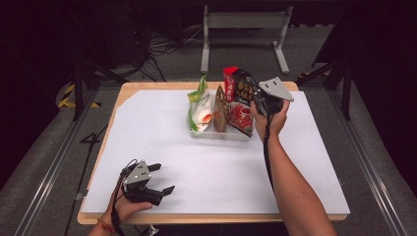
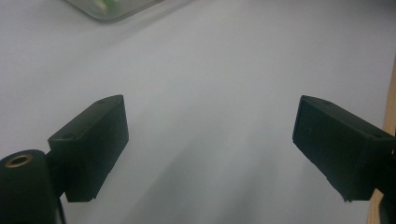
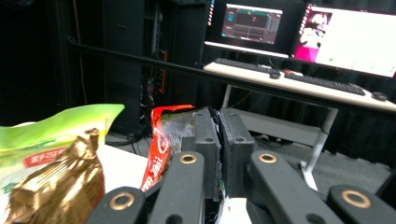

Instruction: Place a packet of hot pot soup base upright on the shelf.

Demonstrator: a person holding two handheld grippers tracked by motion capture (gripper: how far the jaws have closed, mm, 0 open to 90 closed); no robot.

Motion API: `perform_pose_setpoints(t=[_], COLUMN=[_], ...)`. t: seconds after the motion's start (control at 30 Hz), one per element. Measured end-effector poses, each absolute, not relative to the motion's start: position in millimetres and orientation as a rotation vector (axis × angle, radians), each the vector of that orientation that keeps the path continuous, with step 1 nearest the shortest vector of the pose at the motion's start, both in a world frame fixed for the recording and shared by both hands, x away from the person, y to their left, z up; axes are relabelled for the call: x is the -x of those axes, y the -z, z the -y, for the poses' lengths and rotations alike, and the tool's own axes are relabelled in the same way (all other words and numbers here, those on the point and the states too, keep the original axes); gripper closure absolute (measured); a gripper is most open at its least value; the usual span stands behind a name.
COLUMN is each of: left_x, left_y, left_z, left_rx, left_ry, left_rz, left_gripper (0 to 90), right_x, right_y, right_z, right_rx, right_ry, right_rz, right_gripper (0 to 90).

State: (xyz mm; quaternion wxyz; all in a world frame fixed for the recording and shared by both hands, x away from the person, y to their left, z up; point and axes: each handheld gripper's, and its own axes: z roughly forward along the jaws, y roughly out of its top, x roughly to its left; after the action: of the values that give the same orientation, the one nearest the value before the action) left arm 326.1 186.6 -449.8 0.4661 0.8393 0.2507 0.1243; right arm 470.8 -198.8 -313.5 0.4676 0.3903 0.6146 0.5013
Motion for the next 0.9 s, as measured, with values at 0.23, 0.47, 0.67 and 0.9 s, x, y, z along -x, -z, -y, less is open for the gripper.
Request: perform_pose_setpoints(t=[0.23,0.47,0.67,0.9], left_x=[-326,-326,-326,-326], left_y=[450,451,452,452], left_z=[-185,-185,-184,-184], left_rx=[-2.070,-2.080,-2.089,-2.095], left_ry=[-0.300,-0.295,-0.289,-0.282], left_rz=[-0.609,-0.606,-0.606,-0.606], left_gripper=[11.3,11.3,11.1,11.1], right_x=[-467,-463,-459,-466], right_y=[323,322,319,315], right_z=[205,211,214,227], right_rx=[-0.929,-0.886,-0.846,-0.882], right_ry=[-1.272,-1.259,-1.249,-1.291], right_rz=[-1.550,-1.592,-1.637,-1.704], right_gripper=[85.4,86.1,85.4,77.6])
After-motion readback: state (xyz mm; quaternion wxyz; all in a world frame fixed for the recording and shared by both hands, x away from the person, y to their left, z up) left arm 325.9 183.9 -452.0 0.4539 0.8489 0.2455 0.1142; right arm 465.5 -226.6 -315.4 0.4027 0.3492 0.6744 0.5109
